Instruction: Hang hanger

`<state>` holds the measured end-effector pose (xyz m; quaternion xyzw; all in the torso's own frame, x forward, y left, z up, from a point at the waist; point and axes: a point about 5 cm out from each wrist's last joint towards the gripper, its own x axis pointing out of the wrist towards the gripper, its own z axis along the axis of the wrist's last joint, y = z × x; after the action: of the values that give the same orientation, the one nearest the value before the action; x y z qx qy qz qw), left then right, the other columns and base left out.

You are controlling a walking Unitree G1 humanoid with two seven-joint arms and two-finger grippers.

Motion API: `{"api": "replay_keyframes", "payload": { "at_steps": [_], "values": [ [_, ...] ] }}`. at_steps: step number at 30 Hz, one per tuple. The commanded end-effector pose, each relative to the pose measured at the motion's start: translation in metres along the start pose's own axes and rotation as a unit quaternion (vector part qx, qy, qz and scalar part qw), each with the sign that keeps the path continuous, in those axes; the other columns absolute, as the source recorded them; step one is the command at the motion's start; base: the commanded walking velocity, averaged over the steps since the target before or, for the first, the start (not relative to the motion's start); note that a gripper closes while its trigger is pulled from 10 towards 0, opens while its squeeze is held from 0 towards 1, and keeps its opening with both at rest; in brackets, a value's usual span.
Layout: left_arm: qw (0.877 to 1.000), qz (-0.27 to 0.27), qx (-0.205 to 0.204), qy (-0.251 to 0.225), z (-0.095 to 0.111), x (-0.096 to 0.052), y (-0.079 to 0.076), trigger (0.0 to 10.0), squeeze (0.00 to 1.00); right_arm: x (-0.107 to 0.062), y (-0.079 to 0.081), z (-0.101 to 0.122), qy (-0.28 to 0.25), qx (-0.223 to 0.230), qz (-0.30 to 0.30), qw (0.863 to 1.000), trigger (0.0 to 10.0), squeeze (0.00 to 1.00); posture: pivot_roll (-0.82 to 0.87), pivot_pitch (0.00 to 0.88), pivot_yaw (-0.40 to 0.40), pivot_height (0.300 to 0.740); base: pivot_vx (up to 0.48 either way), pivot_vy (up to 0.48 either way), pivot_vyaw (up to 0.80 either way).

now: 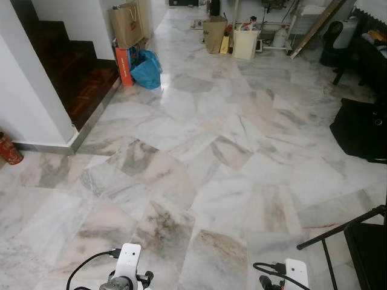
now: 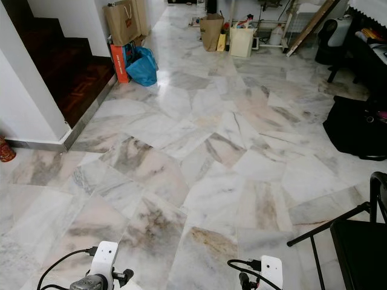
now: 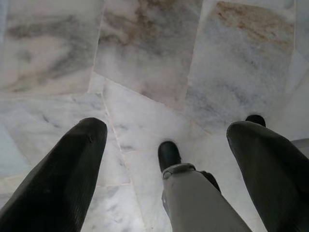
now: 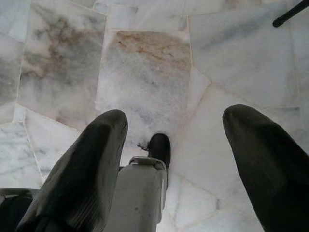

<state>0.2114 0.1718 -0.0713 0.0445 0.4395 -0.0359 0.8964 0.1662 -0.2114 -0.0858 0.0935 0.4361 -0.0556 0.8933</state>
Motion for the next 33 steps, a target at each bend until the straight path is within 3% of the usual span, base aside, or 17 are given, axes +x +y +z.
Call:
{"api": "replay_keyframes", "payload": {
  "at_steps": [1,33],
  "values": [
    [1.000,0.003,0.001,0.010,-0.0046,-0.0006,0.0013,10.0,0.00,-0.0004,-0.0012,-0.0008,0.000,0.006,-0.002,1.000,10.0,0.00,0.05,0.000,-0.007,0.740,-0.337,0.000,0.00],
    [1.000,0.002,0.001,0.020,-0.0120,-0.0016,-0.0005,10.0,0.00,-0.0007,-0.0031,-0.0004,0.002,0.000,-0.005,1.000,10.0,0.00,0.06,0.000,-0.020,0.740,-0.339,0.000,0.00]
  ]
}}
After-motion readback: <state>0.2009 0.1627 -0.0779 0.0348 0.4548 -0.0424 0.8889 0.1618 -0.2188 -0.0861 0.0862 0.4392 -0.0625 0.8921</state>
